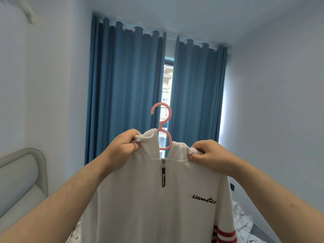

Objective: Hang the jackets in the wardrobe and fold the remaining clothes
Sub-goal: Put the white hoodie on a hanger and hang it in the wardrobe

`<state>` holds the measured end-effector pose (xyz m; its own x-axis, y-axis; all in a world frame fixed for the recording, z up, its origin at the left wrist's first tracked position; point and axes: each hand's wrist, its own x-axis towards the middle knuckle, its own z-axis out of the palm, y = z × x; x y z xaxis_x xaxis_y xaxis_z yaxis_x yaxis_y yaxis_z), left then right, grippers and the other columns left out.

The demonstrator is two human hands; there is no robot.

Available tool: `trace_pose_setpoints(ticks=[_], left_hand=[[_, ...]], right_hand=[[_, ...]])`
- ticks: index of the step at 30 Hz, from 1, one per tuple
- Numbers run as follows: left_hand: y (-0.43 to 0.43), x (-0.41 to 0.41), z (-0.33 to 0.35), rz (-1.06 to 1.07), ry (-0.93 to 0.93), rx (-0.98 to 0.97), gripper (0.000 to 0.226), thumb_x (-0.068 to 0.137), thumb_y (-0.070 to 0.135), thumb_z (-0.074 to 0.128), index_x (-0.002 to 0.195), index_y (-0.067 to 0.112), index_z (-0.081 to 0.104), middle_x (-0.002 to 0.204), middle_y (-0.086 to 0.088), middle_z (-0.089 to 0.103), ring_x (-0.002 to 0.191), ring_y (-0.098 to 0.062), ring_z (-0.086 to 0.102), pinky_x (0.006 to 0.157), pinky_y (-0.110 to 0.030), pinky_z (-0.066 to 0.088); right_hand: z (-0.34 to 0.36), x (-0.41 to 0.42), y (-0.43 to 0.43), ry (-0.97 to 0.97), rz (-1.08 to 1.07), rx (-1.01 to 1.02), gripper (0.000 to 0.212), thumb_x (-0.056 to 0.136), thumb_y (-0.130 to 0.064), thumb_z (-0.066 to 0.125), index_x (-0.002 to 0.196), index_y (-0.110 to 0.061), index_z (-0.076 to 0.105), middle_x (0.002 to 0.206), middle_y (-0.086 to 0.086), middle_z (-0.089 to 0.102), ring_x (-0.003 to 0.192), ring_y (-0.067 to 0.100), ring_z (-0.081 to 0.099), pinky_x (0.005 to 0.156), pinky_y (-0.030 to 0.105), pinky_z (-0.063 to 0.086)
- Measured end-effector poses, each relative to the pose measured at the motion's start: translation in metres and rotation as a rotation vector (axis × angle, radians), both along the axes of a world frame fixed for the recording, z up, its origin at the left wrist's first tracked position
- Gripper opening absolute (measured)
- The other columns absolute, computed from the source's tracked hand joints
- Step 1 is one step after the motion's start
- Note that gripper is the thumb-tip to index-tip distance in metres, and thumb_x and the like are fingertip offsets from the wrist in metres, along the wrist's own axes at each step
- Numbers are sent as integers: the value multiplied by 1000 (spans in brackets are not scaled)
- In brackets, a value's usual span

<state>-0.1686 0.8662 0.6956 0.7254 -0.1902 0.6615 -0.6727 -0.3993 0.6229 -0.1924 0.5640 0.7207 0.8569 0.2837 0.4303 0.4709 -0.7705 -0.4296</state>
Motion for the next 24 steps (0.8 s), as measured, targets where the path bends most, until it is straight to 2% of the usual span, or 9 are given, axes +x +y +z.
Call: trace_pose_setpoints(ticks=[2,4,7,10,13,15,18,21,24], left_hand=[[5,0,-2,18,5,2,15,74,23,51,84,33,57,80,13,62,68,-5,56,63,-27,45],[14,1,-6,120,-2,78,16,74,26,49,87,36,51,79,18,60,63,-2,53,57,-21,42],[21,5,-13,204,51,217,13,72,26,41,80,34,48,76,11,59,70,-14,52,61,-33,41],[13,6,-22,220,59,251,11,76,27,42,77,24,52,73,5,60,73,-27,55,62,-40,42],[-3,3,-35,243,-31,220,14,73,35,42,73,24,51,67,7,56,63,-19,50,58,-36,40],[-14,4,-41,338,-103,239,13,79,41,50,76,28,51,66,10,56,62,-14,52,57,-33,41],[-34,11,-49,474,-114,277,35,89,57,55,75,25,52,66,8,58,64,-14,56,55,-31,40],[-67,18,-59,441,-187,314,45,91,60,51,65,23,47,61,7,54,59,-10,51,53,-31,34],[-111,19,-68,343,-250,277,45,89,62,48,64,25,48,59,9,52,58,-6,49,52,-29,35]], right_hand=[[-6,0,-6,-32,3,126,19,86,-32,68,76,-16,66,66,-9,56,59,3,48,55,19,40],[-10,-1,-11,-65,-2,239,16,86,-31,70,75,-20,68,66,-3,60,59,4,51,54,19,42],[-17,-4,-11,-110,-24,292,10,86,-28,71,77,-22,71,74,0,67,60,0,55,53,15,44],[-26,-5,-9,-100,-39,271,13,86,-29,72,76,-21,70,66,-7,62,58,0,52,52,14,42],[-32,-10,-17,-80,-89,298,13,86,-29,71,77,-20,70,70,-1,65,62,5,55,58,22,45],[-38,-16,-26,-83,-127,322,13,87,-26,70,77,-17,70,70,0,65,63,7,55,59,27,45],[-51,-29,-47,-92,-200,366,13,86,-22,71,74,-17,69,67,-2,64,60,7,55,58,26,45],[-62,-48,-78,-70,-268,380,14,85,-24,71,72,-19,69,63,-9,62,57,4,54,53,20,43],[-73,-71,-117,-62,-358,332,20,85,-25,70,76,-8,67,64,-3,57,58,9,50,56,28,40]])
